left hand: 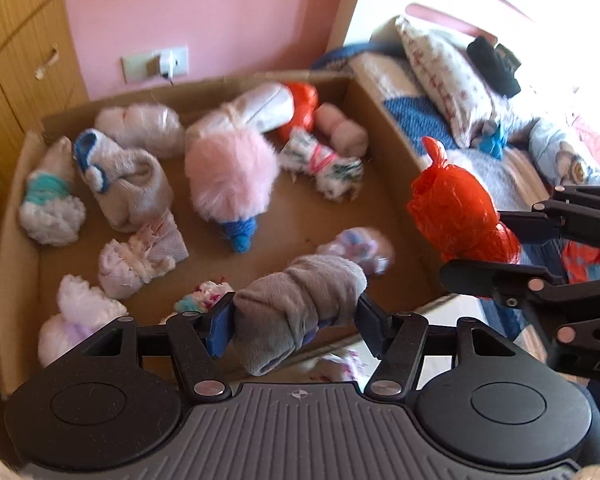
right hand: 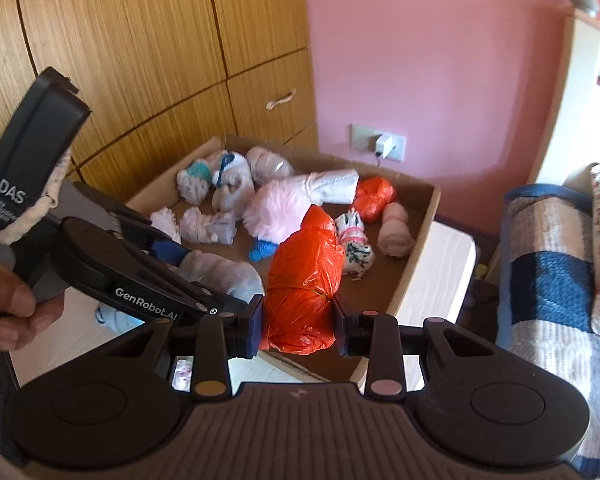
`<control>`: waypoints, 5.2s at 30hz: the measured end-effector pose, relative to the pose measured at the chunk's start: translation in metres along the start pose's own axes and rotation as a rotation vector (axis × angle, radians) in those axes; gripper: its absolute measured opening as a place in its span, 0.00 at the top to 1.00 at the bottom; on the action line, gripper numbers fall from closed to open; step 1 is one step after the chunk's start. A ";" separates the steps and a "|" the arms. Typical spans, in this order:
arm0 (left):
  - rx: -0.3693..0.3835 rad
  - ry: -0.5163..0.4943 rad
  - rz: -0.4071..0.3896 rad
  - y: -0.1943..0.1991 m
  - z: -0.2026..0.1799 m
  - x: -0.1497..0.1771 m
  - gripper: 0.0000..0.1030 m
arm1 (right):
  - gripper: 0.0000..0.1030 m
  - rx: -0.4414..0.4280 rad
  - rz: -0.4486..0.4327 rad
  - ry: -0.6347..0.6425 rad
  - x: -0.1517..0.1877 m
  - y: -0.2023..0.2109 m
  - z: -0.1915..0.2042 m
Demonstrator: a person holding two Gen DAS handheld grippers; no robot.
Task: Organize objects
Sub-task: 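Carry both held items over the cardboard box and lower them inside, then open both grippers to release the items in the box, then move both grippers back over the remaining socks on the dresser, then grasp the grey blue-banded roll with the left gripper while the right grasps the white green-banded sock, then carry both held socks into the cardboard box and lower them, then open both grippers to release the socks in the box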
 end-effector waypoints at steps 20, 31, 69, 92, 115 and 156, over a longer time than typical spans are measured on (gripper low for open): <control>-0.229 0.029 -0.080 -0.016 0.049 -0.016 0.32 | 0.70 0.053 0.072 0.136 -0.034 -0.076 0.009; -0.239 0.023 -0.097 -0.016 0.042 -0.014 0.23 | 0.42 0.168 0.032 0.201 -0.030 -0.069 0.015; -0.301 0.102 -0.191 0.012 0.031 0.109 0.14 | 0.44 0.120 -0.043 -0.119 0.050 -0.041 0.080; -0.250 0.093 -0.200 0.019 0.035 0.102 0.47 | 0.77 0.067 -0.046 -0.120 0.062 -0.038 0.081; -0.345 0.021 -0.125 0.009 0.067 0.023 0.46 | 0.77 0.058 0.005 -0.020 -0.016 -0.079 0.081; -0.363 -0.038 -0.014 0.003 0.067 0.006 0.44 | 0.74 -0.010 0.048 0.127 0.009 -0.073 0.107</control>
Point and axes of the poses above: each gripper's, at about its wrist camera, not at the fingertips, and y roughly against the way its jaws point, z to its left, x to its underside, the point moved 6 cm from there along -y, roughly the way its jaws point, and after that the axes turned 14 degrees about z, right-handed, at the moved point
